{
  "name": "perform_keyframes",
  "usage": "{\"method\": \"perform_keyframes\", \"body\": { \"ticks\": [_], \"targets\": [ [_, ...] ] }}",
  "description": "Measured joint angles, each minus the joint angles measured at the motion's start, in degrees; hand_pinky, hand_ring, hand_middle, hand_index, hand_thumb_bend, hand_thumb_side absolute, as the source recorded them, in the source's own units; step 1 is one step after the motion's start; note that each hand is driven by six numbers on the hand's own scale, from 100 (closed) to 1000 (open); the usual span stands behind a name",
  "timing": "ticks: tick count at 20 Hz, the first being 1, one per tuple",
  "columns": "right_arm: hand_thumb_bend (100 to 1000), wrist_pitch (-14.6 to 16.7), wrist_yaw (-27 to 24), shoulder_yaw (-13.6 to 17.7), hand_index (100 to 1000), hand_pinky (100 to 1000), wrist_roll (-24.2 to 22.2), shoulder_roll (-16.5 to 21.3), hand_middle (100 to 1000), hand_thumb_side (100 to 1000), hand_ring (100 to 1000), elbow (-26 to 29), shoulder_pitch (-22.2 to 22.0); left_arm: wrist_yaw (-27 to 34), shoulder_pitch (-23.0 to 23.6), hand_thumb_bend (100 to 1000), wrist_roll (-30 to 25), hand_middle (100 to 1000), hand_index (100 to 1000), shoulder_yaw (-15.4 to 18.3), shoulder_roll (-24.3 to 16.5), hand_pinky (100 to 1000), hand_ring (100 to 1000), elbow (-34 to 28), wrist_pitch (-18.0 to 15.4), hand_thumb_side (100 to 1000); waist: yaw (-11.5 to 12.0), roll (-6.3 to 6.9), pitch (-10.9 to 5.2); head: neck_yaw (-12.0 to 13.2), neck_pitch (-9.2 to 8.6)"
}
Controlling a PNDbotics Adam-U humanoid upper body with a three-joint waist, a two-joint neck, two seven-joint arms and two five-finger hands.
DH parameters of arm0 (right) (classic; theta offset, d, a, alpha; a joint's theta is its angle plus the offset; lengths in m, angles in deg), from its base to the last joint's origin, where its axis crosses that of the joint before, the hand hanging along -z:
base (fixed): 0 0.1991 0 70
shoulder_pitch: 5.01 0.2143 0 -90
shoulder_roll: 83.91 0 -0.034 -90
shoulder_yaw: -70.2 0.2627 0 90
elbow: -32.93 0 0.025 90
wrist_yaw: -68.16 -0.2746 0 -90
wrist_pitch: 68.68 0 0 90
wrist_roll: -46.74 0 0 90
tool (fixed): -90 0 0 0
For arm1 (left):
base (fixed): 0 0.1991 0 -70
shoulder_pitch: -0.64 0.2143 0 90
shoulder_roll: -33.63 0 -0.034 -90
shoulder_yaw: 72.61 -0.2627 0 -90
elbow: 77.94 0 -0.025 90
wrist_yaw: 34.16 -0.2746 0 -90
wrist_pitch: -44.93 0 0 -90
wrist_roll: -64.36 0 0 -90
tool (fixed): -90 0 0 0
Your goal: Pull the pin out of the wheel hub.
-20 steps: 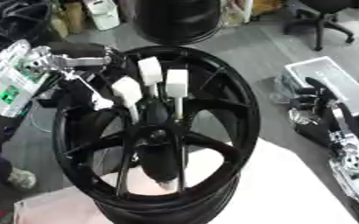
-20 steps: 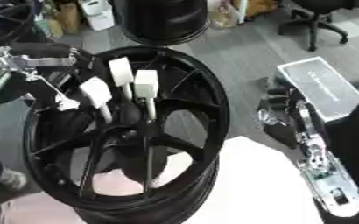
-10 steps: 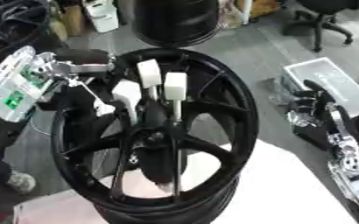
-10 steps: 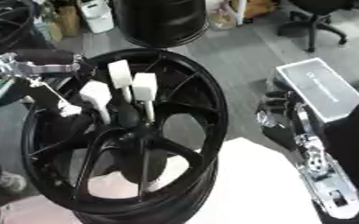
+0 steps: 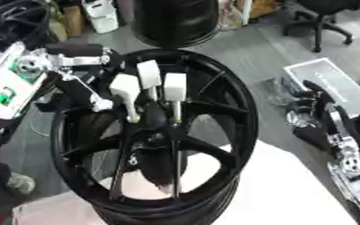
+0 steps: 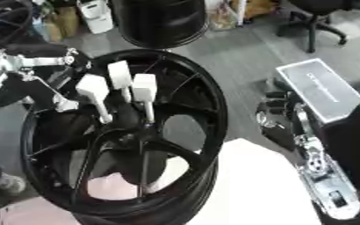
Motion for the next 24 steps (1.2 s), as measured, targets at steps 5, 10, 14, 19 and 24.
{"method": "perform_keyframes", "body": {
  "ticks": [5, 10, 14, 19, 24],
  "targets": [
    [100, 0.06, 0.00, 0.39, 946, 722, 0.42, -0.10, 735, 221, 730, -0.05, -0.09, 4.36, 0.01, 104, -0.59, 456, 554, 5.88, -5.60, 656, 368, -5.30, 0.59, 256, 1.36, -0.07, -0.41, -0.58, -0.04],
    [100, 0.05, 0.00, 1.43, 947, 722, 1.24, -0.17, 735, 222, 730, -0.35, -1.09, 7.70, 2.04, 200, -1.24, 492, 597, 8.73, -9.11, 665, 402, -7.76, 1.99, 309, 3.39, -0.41, -0.43, -2.12, -0.31],
    [100, -0.03, 0.00, 2.67, 947, 722, 2.70, -0.68, 735, 223, 730, -0.37, -1.33, 5.50, 8.52, 216, 0.72, 523, 627, 14.40, -15.38, 676, 432, -3.03, 4.85, 309, 6.22, -1.85, -0.08, -4.63, -0.82],
    [100, -0.19, 0.00, 2.86, 947, 722, 2.94, -0.83, 735, 224, 730, -0.37, -0.97, 1.13, 16.17, 653, 0.61, 789, 859, 19.06, -21.79, 732, 627, 3.79, 9.03, 509, 4.99, -2.40, 0.60, -4.38, -0.97],
    [100, -0.31, 0.00, 2.66, 947, 722, 2.68, -1.20, 735, 225, 730, -0.37, -0.83, -3.07, 23.71, 898, 2.84, 916, 954, 20.81, -20.70, 751, 707, 9.43, 10.76, 601, 4.09, -3.02, 0.60, -3.29, -0.83]
  ]
}}
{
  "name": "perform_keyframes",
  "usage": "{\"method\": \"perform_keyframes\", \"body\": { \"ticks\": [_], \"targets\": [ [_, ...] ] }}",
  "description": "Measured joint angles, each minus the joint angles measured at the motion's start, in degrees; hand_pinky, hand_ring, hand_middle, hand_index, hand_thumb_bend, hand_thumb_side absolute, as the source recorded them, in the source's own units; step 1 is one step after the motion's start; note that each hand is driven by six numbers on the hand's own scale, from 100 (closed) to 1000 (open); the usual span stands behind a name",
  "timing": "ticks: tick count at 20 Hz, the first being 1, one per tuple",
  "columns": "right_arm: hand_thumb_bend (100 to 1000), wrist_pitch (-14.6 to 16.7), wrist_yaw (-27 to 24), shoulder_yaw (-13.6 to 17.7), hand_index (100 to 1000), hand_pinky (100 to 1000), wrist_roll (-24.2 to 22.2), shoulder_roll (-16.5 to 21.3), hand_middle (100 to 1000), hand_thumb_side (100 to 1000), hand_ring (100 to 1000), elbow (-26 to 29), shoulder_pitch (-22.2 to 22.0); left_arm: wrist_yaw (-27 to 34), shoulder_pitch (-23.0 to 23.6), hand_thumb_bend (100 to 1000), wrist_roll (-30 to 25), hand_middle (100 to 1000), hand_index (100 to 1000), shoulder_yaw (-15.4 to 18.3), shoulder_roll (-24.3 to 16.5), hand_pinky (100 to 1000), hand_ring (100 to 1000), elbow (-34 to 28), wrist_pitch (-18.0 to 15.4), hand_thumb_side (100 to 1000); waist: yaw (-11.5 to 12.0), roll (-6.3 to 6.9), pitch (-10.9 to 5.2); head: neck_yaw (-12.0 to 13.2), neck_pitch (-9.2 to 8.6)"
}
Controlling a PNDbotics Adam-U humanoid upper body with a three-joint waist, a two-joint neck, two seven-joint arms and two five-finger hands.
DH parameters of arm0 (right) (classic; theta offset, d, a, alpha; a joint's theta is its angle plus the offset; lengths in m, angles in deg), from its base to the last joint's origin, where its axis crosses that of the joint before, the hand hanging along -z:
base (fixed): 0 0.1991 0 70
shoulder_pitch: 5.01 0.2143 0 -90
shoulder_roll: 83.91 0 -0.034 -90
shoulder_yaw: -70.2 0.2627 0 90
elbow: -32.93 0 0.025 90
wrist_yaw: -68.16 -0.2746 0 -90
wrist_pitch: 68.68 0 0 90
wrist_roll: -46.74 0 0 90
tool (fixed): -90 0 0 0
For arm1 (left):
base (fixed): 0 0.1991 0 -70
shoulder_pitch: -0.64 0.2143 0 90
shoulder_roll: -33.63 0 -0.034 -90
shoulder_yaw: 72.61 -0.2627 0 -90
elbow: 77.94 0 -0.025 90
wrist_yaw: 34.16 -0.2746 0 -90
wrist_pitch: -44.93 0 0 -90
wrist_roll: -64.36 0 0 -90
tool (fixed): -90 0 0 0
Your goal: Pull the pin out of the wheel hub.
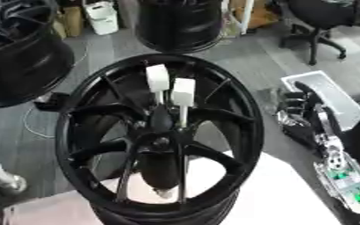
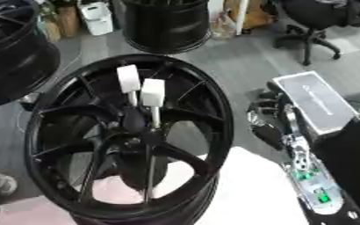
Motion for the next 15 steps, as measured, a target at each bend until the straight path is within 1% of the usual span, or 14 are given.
{"method": "perform_keyframes", "body": {
  "ticks": [1, 2, 4, 6, 8, 10, 12, 15],
  "targets": [
    [100, -0.06, 0.00, -0.17, 947, 722, -0.10, -0.02, 735, 225, 730, 0.00, 0.12, -0.46, 1.54, 893, 0.80, 913, 950, 0.28, 0.60, 746, 702, 0.16, -0.33, 607, -0.11, -0.04, 0.00, 0.21, 0.07],
    [100, -0.08, 0.00, -0.23, 947, 722, -0.16, -0.06, 735, 226, 730, 0.00, 0.17, -0.55, 3.04, 866, 1.65, 891, 934, 0.58, 1.25, 728, 681, 0.08, -0.64, 622, -0.22, -0.11, 0.00, 0.41, 0.09],
    [100, -0.10, -0.05, -0.24, 947, 722, -0.23, -0.22, 735, 226, 730, 0.00, 0.18, -0.18, 6.02, 781, 3.44, 837, 894, 1.52, 2.71, 699, 646, -1.17, -1.30, 678, -0.20, -0.30, 0.00, 0.49, 0.13],
    [100, -0.08, -0.16, -0.24, 947, 722, -0.29, -0.45, 735, 227, 730, 0.00, 0.17, 1.14, 8.63, 684, 5.31, 774, 851, 3.51, 4.67, 660, 606, -3.39, -2.05, 756, 0.10, -0.45, 0.00, 0.52, 0.17],
    [100, -0.06, -0.19, -0.24, 947, 722, -0.30, -0.49, 735, 228, 730, 0.00, 0.17, 2.71, 10.52, 654, 7.23, 745, 842, 6.19, 6.89, 636, 590, -6.15, -2.71, 790, 0.26, -0.53, 0.00, 0.52, 0.41],
    [100, -0.03, -0.21, -0.23, 947, 722, -0.27, -0.59, 735, 230, 730, 0.00, 0.17, 4.62, 12.00, 643, 9.20, 725, 832, 9.19, 9.56, 619, 586, -9.26, -2.86, 810, 0.56, -0.60, 0.06, 0.41, 0.62],
    [100, 0.02, -0.26, -0.23, 947, 722, -0.22, -1.02, 735, 233, 730, 0.00, 0.19, 6.46, 13.95, 636, 11.14, 734, 830, 12.31, 12.40, 619, 604, -12.37, -2.01, 809, 0.67, -0.95, 0.27, 0.37, 0.63],
    [100, 0.05, -0.46, -0.24, 946, 722, -0.20, -1.57, 736, 238, 729, 0.00, 0.39, 9.49, 16.86, 622, 14.17, 737, 827, 17.23, 17.22, 622, 620, -17.11, 0.42, 808, 0.47, -1.60, 0.68, 0.44, 0.63]
  ]
}}
